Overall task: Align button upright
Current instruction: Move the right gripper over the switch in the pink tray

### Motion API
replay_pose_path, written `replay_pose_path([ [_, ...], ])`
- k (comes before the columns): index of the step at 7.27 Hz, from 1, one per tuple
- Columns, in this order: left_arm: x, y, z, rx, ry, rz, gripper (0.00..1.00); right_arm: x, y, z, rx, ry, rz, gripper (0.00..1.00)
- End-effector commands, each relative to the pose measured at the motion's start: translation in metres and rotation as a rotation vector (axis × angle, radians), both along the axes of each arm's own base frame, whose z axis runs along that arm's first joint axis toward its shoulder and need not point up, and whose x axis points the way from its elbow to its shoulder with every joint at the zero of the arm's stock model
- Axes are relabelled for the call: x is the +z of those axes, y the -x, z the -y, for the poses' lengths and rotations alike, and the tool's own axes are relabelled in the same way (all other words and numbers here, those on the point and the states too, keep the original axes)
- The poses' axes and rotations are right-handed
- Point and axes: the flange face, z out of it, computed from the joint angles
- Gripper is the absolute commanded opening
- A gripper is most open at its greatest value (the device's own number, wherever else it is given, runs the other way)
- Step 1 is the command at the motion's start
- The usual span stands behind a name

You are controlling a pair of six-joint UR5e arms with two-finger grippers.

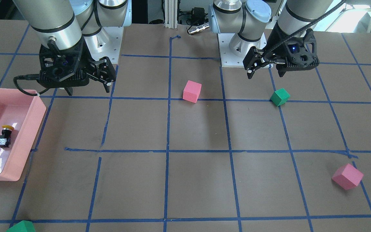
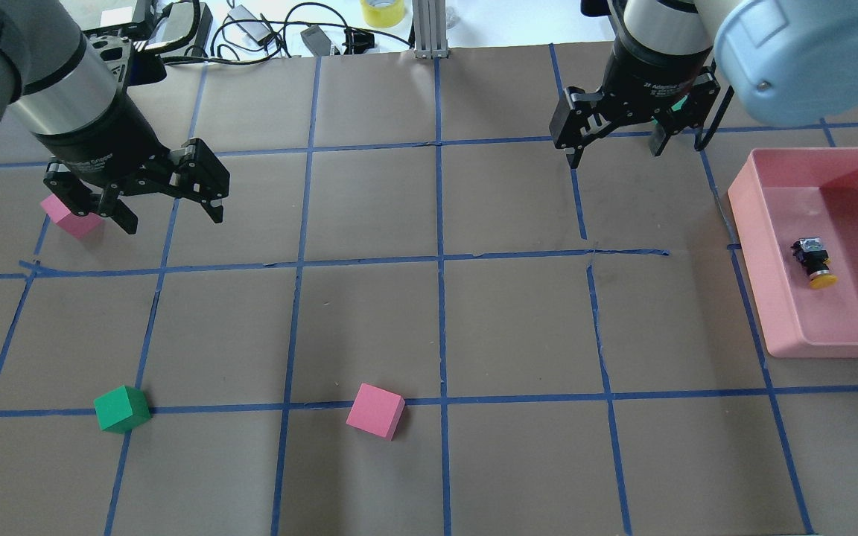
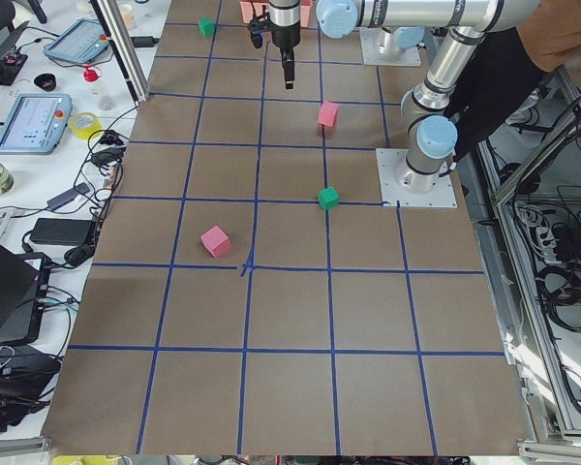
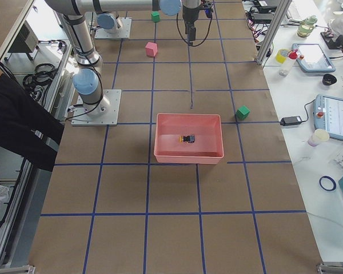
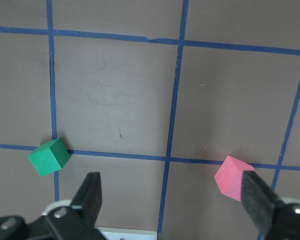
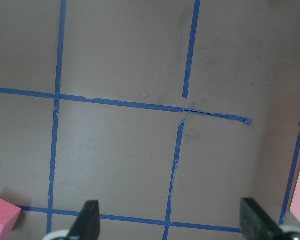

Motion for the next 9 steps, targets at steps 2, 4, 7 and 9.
replay_pose_path([
  [2, -0.001, 0.0, 0.0, -0.001, 0.0, 0.0, 1.0, -0.004, 0.025, 0.012, -0.035, 0.001, 0.004, 1.0],
  [4, -0.003, 0.0, 0.001, -0.001, -0.005, 0.001, 1.0, -0.008, 0.119, 0.033, -0.044, 0.001, 0.01, 1.0],
  [7, -0.003, 0.0, 0.0, -0.001, -0.005, 0.001, 1.0, -0.071, 0.297, 0.05, -0.08, -0.079, 0.032, 1.0],
  [9, -0.004, -0.002, 0.0, -0.002, -0.007, 0.015, 1.0, -0.123, 0.376, 0.036, -0.062, -0.066, 0.044, 1.0],
])
